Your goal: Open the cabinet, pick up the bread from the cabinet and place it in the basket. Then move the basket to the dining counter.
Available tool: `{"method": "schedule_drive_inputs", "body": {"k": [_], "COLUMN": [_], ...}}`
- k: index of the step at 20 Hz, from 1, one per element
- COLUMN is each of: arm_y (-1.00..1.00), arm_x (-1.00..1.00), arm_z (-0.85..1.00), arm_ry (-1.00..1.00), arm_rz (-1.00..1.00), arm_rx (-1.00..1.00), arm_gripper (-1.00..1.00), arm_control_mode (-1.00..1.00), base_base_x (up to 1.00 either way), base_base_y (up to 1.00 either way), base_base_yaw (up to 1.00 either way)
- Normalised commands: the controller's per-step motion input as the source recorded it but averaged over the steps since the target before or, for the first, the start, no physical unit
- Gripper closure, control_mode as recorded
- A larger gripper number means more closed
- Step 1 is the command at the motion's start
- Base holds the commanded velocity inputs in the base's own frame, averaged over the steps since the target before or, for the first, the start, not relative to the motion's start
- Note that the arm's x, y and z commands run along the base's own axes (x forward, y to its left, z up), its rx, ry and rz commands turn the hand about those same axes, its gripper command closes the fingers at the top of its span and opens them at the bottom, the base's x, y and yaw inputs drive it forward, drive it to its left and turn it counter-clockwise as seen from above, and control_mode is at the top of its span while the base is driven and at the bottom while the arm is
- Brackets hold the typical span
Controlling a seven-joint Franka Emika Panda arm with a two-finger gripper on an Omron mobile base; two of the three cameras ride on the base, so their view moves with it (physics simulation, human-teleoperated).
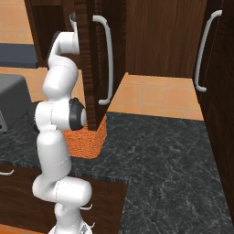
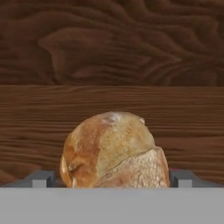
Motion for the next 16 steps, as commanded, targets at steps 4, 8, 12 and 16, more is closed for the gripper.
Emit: {"method": "schedule_drive_inputs", "body": {"k": [4, 8, 12, 16], "arm_y": [0.12, 0.13, 0.00, 0.00], "arm_x": [0.00, 0.08, -0.19, -0.71], "arm_z": [-0.73, -0.65, -0.47, -0.32], "arm_ry": [0.01, 0.00, -0.06, -0.14], "arm_rz": [0.00, 0.00, 0.00, 0.00], "arm_rx": [-0.02, 0.00, 0.00, 0.00], "arm_gripper": [-1.00, 1.00, 1.00, 1.00], "arm_control_mode": [-1.00, -1.00, -1.00, -1.00], "base_base_x": [0.00, 0.00, 0.00, 0.00], "base_base_y": [0.00, 0.00, 0.00, 0.00], "base_base_yaw": [0.00, 0.00, 0.00, 0.00]}}
